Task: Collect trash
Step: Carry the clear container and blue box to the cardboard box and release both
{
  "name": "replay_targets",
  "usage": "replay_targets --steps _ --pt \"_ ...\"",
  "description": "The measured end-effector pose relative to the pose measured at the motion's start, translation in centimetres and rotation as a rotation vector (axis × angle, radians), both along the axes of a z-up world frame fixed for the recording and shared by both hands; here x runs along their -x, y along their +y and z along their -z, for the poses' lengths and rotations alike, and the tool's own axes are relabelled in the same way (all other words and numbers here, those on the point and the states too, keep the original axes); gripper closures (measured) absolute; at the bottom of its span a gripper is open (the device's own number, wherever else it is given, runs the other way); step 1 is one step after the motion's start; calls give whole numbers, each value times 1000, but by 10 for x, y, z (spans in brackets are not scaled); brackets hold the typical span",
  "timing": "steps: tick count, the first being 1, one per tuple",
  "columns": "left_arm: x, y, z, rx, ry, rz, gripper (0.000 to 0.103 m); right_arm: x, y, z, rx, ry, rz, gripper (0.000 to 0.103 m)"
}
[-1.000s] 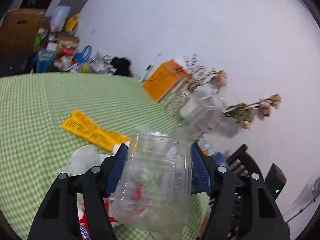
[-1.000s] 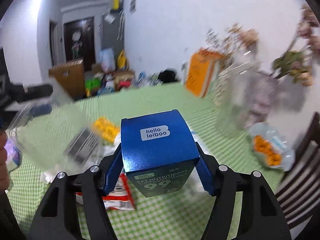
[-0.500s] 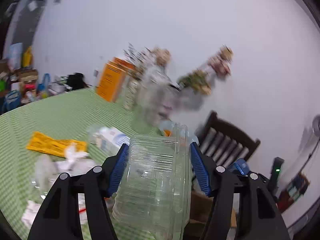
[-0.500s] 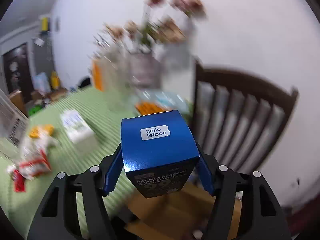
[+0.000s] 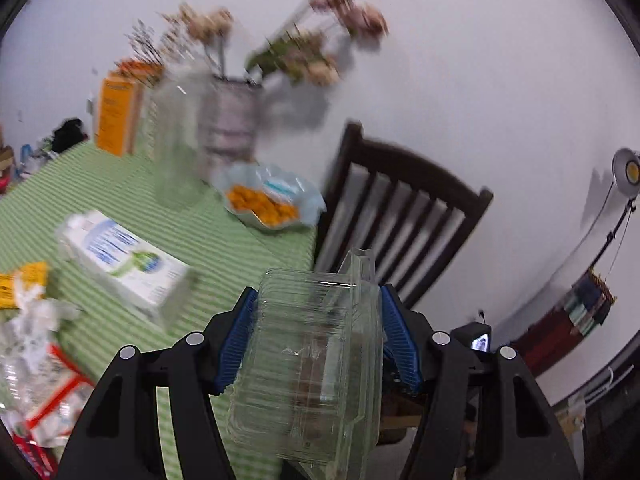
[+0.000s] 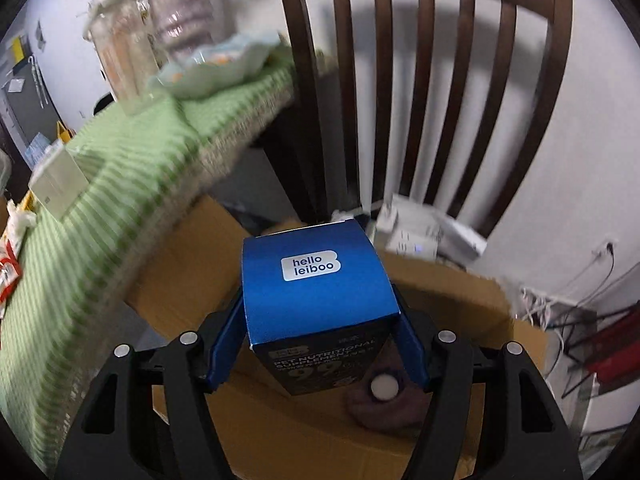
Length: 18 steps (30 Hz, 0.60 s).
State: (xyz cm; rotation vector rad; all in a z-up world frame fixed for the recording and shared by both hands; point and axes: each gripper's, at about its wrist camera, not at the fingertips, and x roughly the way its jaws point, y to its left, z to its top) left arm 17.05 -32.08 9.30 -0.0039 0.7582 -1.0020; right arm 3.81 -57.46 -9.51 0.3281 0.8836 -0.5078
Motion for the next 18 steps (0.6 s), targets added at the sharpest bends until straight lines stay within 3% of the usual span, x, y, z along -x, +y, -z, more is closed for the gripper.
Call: replay_targets --steps 4,10,14,18 --pt "14 -54 39 -90 48 86 43 9 -2 18 -32 69 10 37" --pt "31 -123 111 -260 86 155 43 27 -9 28 -106 56 33 37" --pt "32 -150 135 -337 26 129 43 34 -13 38 -155 75 57 37" --pt "15 -162 143 -302 161 106 44 38 -13 51 -191 87 73 38"
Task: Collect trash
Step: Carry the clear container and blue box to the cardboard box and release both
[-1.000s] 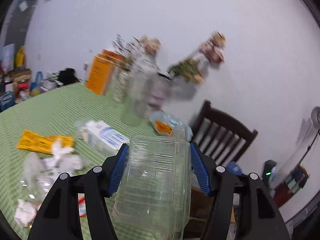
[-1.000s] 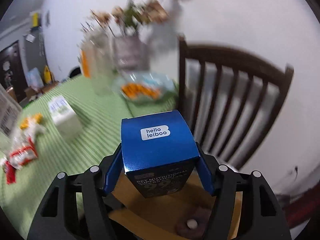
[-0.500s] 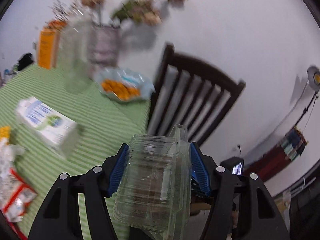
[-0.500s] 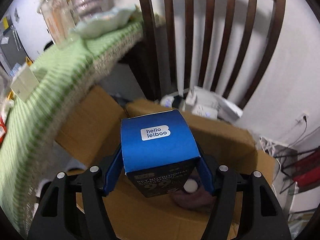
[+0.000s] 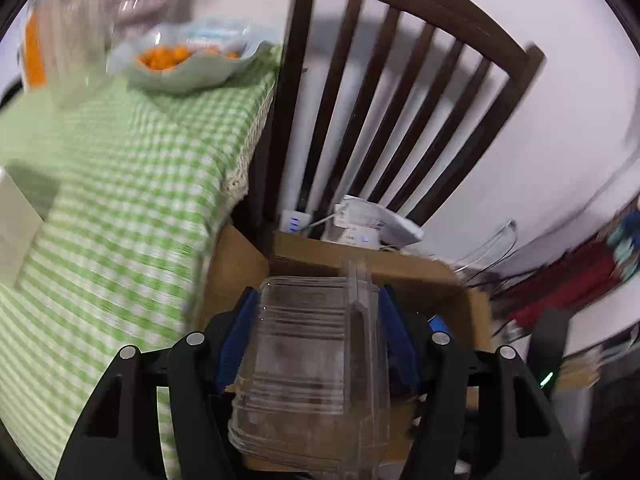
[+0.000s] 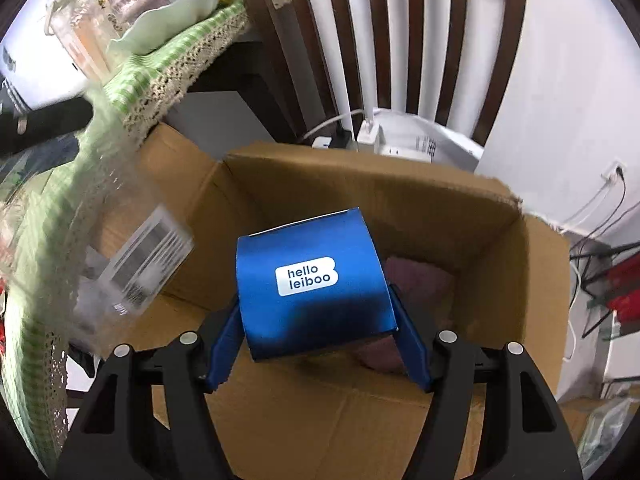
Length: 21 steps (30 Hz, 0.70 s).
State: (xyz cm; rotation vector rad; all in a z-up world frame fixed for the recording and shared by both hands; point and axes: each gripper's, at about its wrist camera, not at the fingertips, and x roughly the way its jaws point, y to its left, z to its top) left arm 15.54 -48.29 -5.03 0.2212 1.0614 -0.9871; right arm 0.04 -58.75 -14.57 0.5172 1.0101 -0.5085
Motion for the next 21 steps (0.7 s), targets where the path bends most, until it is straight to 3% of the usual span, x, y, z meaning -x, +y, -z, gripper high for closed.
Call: replay_targets --steps 6,11,18,21 --pt "16 -19 -3 -4 -187 4 44 4 -4 9 -20 -2 25 38" --pt "-2 -31 41 -52 -55 -31 44 7 -4 11 -33 -12 36 38" --pt "-3 -33 85 -135 -19 -37 44 8 -6 16 -56 -11 39 38" --pt "5 -38 106 -220 -18 6 43 6 -6 17 -67 -10 35 38"
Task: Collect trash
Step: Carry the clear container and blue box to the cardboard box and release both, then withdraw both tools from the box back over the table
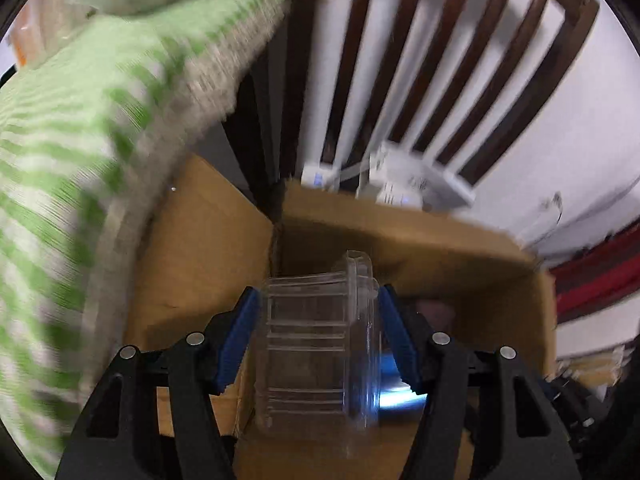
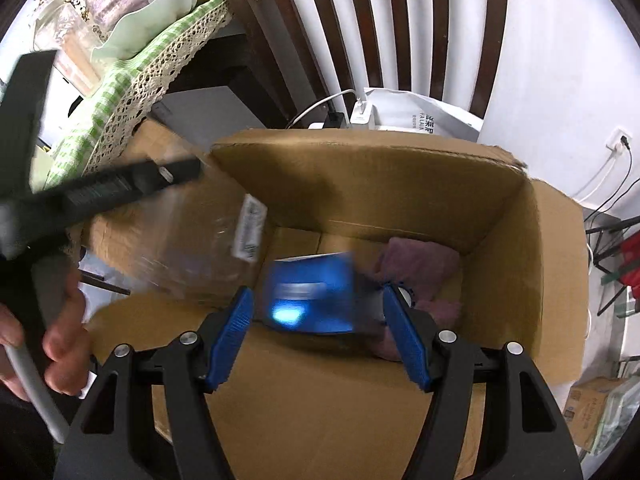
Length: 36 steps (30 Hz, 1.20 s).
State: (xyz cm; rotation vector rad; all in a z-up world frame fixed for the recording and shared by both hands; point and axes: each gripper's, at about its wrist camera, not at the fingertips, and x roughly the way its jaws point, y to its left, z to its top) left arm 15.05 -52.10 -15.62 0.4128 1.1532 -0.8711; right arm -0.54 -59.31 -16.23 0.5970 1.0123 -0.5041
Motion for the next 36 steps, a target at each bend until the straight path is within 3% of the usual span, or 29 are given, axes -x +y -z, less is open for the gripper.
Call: replay_targets --steps 4,8,18,21,26,33,36 --pt "0 -1 8 -51 -6 8 41 0 0 3 -3 8 5 38" --pt "-3 1 2 -38 -22 -15 29 2 0 0 3 2 13 38" --pt "5 16 -31 16 29 4 28 11 -2 -16 40 -27 42 38" --pt "12 23 -53 51 -17 8 27 13 -1 -24 59 -45 40 38" --pt "17 48 -96 152 -93 -3 14 12 -1 -36 92 -65 39 38" --pt "10 93 -124 214 -141 -68 14 4 2 -51 135 -93 39 38" --pt "7 122 -143 240 -202 -106 14 -3 8 -62 182 -105 23 37"
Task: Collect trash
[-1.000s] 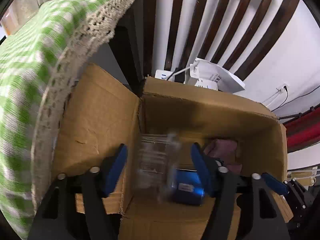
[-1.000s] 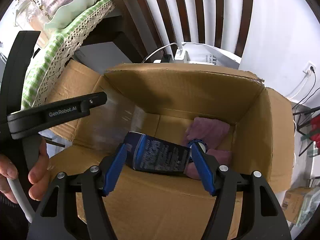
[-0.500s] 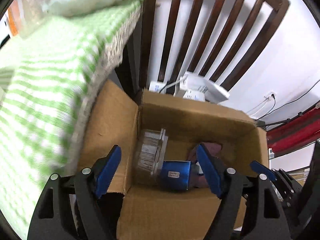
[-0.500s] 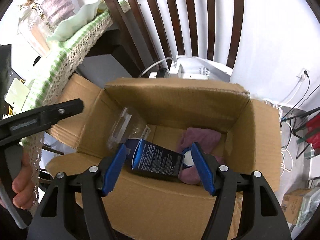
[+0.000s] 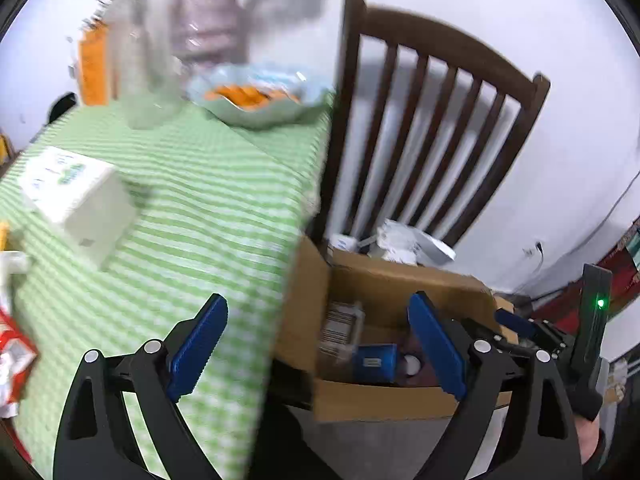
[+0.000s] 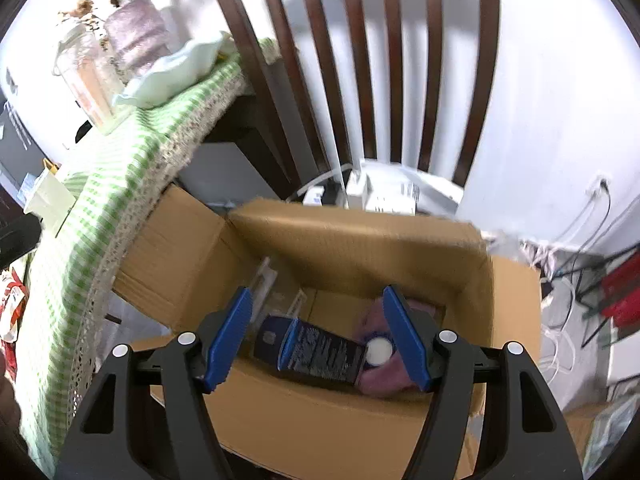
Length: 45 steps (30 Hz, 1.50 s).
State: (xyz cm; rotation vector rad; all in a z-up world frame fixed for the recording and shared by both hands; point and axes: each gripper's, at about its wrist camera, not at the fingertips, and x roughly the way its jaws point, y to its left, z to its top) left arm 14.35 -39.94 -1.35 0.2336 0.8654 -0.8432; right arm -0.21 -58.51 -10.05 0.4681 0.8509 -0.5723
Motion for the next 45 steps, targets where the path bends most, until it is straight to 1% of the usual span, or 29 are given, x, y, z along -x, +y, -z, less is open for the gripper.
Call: replay_targets --steps 2,5,6,8,10,16,18,19,20,21,24,27,30,31,33,36,38,39,41,43,45 --pt "-2 20 -10 14 -39 -45 14 -7 6 -9 30 -17 -17 37" --pt "-10 59 -27 43 -115 -158 13 -20 16 -20 58 -42 -44 37" --pt "-12 67 -31 47 -128 -183 12 -24 19 -22 63 -48 -55 37" --pt "-24 93 -38 57 -157 -265 10 -39 28 -26 68 -64 -94 37" --pt "-39 117 -45 66 -161 -335 10 -52 38 -30 73 -69 -131 37" --pt "-90 197 -49 70 -118 -529 9 -90 74 -45 111 -90 -248 37" --pt "-108 233 -48 62 -126 -635 9 -97 84 -51 127 -103 -280 37" --pt "-121 259 -48 67 -108 -714 8 -102 89 -54 136 -108 -296 34" --pt "-129 274 -47 75 -89 -757 8 -106 93 -56 143 -111 -306 33" --pt "-143 301 -44 97 -41 -827 8 -109 96 -56 148 -111 -313 33" --pt "-173 354 -33 96 87 -942 8 -121 107 -55 156 -96 -334 33" --pt "-195 386 -19 104 187 -959 8 -130 119 -55 168 -84 -356 33" --pt "-205 399 -8 142 264 -943 8 -137 130 -55 175 -73 -372 33" --pt "-206 402 -4 166 282 -930 9 -138 133 -55 177 -69 -377 33" --pt "-205 403 2 184 299 -917 16 -143 141 -57 185 -61 -394 33" --pt "-208 406 16 208 350 -905 23 -157 152 -64 176 -64 -441 33" --pt "-213 409 25 218 396 -904 31 -168 161 -72 198 -73 -469 33" --pt "-215 413 26 233 398 -904 34 -176 166 -75 209 -79 -483 33" --pt "-215 419 26 249 392 -898 53 -195 175 -79 208 -97 -515 33" --pt "-214 425 26 284 401 -874 54 -215 184 -77 191 -108 -546 33" --pt "-210 431 19 310 382 -853 56 -230 192 -73 174 -113 -582 32"
